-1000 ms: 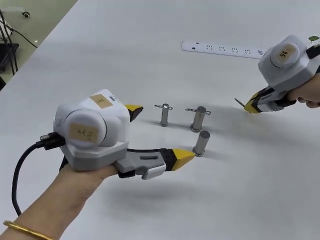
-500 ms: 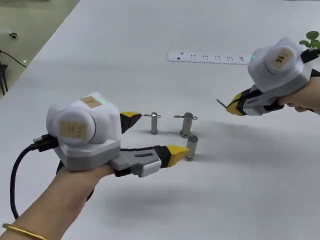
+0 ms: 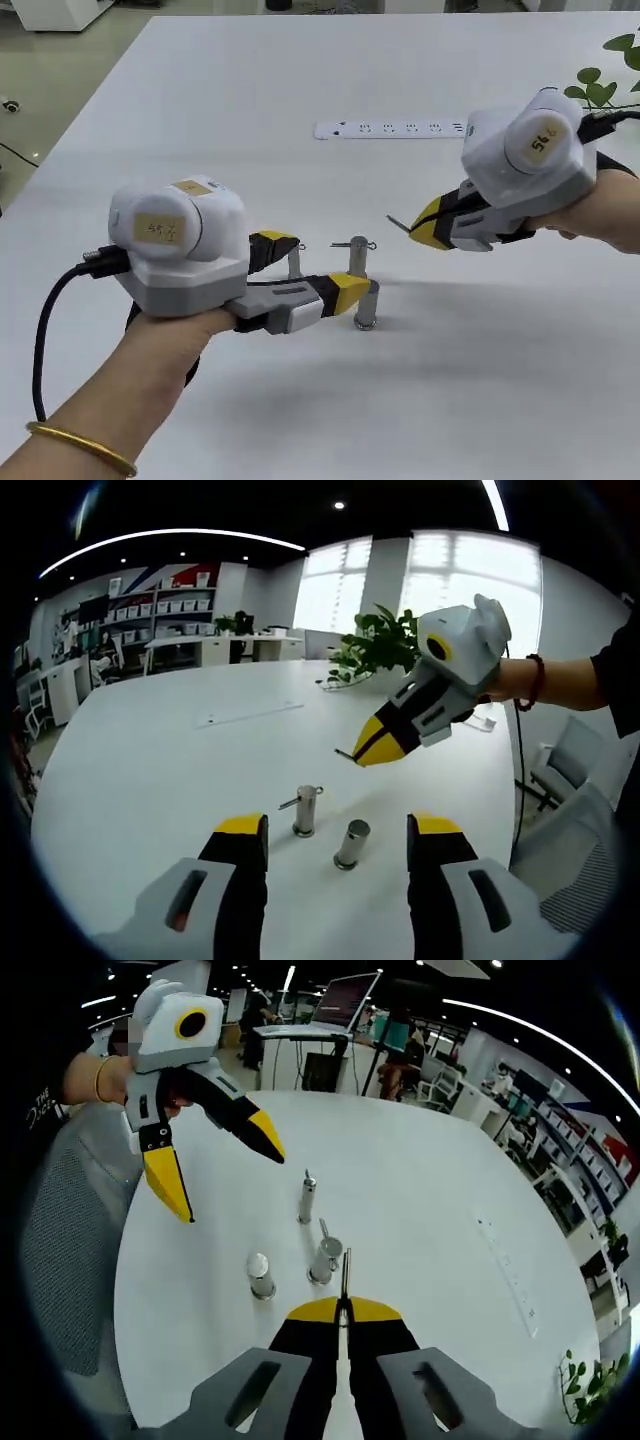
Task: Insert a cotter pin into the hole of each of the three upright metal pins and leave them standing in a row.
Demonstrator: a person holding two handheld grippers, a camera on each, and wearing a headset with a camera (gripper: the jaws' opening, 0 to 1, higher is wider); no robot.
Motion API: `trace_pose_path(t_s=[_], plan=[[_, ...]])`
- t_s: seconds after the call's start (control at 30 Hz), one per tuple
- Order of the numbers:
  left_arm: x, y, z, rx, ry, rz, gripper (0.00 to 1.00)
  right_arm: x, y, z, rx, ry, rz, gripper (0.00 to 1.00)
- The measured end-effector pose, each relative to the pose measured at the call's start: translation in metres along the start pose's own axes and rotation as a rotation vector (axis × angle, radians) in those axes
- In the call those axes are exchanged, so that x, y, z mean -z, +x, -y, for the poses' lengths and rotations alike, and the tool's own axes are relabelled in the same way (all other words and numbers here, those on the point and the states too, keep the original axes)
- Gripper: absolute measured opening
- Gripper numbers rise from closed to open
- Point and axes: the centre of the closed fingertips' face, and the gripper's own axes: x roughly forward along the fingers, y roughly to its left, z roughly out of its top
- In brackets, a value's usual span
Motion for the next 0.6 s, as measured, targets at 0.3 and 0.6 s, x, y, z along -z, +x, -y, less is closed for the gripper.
trace_pose_path(t_s=[0.3, 0.6], plan=[[0.002, 0.009, 0.003, 0.029, -0.065, -0.027, 0.44, -0.016, 0.001, -0.017, -0.014, -0.097, 0.037, 0.0], [0.003, 0.013, 0.006, 0.049, -0.125, -0.041, 0.35, -0.029, 0.003, -0.028, -0.033, -0.173, 0.099, 0.0]])
